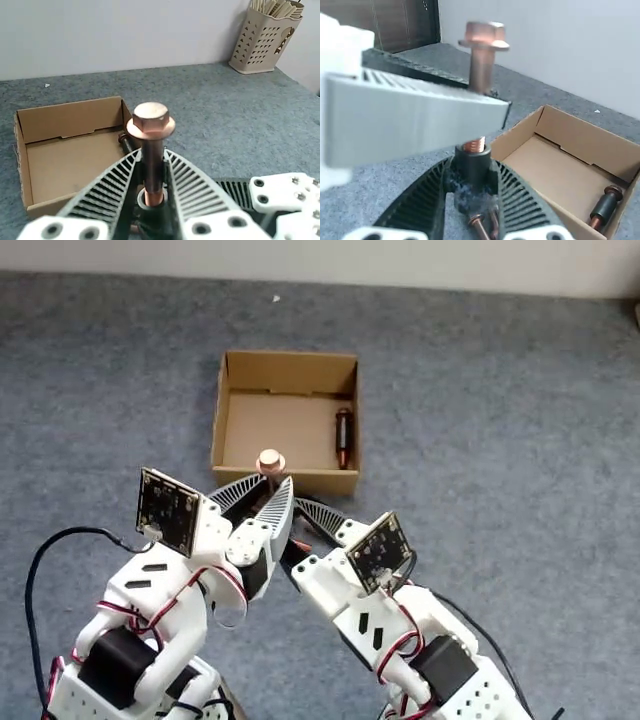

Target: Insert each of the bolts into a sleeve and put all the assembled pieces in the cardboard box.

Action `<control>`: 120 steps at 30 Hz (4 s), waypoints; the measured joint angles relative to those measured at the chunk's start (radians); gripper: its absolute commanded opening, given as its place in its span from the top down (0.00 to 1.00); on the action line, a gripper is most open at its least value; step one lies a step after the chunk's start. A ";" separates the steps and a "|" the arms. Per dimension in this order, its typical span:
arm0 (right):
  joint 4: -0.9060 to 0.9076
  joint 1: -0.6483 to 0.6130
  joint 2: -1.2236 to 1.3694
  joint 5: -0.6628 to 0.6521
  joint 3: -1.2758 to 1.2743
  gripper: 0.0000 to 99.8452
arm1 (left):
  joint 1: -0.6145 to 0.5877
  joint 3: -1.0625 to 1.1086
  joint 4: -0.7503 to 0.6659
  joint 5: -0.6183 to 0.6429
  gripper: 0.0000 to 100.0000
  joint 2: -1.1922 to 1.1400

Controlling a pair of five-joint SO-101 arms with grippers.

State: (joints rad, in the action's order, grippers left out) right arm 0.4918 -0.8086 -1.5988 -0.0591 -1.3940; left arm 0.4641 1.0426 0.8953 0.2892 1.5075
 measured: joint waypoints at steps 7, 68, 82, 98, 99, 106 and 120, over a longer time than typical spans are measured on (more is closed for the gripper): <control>0.000 0.008 0.000 0.000 0.000 0.99 | 0.000 0.052 -0.002 0.002 0.78 0.012; -0.519 0.331 1.428 0.104 0.638 0.99 | -0.629 0.535 -0.009 -0.273 0.94 0.000; -0.430 0.348 1.709 0.074 0.841 0.86 | -0.703 0.535 -0.012 -0.275 0.94 0.000; 0.166 0.249 1.217 -0.029 0.758 0.86 | -0.703 0.535 -0.012 -0.275 0.94 0.000; 0.195 0.227 1.209 -0.054 0.746 0.86 | -0.703 0.535 -0.012 -0.275 0.94 0.000; 0.242 0.169 1.287 -0.098 0.721 0.86 | -0.703 0.535 -0.012 -0.275 0.94 0.000; 0.245 0.192 1.603 -0.163 0.841 0.86 | -0.703 0.535 -0.012 -0.279 0.94 0.000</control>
State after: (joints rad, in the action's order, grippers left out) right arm 0.7373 -0.6168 0.0046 -0.2217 -0.5531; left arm -0.2386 1.5781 0.8830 0.0100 1.5075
